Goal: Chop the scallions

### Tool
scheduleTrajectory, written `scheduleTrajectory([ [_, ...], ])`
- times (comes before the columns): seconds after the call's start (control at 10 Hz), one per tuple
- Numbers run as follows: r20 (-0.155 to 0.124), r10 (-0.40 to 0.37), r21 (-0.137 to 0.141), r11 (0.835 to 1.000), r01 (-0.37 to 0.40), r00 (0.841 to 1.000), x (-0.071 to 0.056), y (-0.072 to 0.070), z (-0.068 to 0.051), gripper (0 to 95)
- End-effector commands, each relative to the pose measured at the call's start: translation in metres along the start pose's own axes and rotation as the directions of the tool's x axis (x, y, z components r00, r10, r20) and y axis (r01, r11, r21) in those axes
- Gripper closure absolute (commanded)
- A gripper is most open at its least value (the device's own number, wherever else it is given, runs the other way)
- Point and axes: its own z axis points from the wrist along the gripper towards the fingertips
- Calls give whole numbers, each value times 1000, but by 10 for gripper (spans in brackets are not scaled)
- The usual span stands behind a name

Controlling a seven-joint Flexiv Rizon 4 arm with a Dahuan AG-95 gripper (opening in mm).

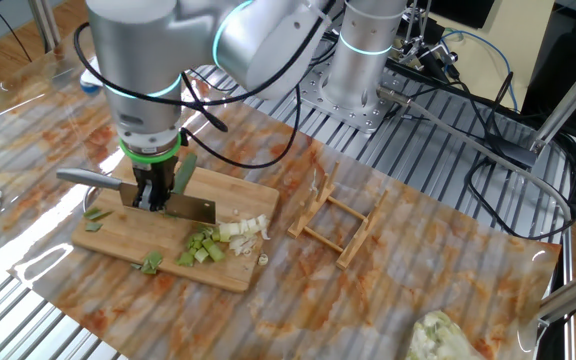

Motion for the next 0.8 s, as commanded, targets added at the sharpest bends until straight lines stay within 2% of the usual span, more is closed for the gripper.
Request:
scheduleTrajectory([
  [0.1,-9,-7,32,999,7,1000,0,-1,-11,950],
  [0.2,-21,-4,42,999,5,1000,-2,0,-21,950],
  [0.3,-17,-12,56,998,13,1000,-3,3,-31,950],
  [0.4,1,-26,63,998,26,1000,-3,3,-31,950],
  [0.8,1,-20,63,998,20,1000,-1,-4,-35,950],
])
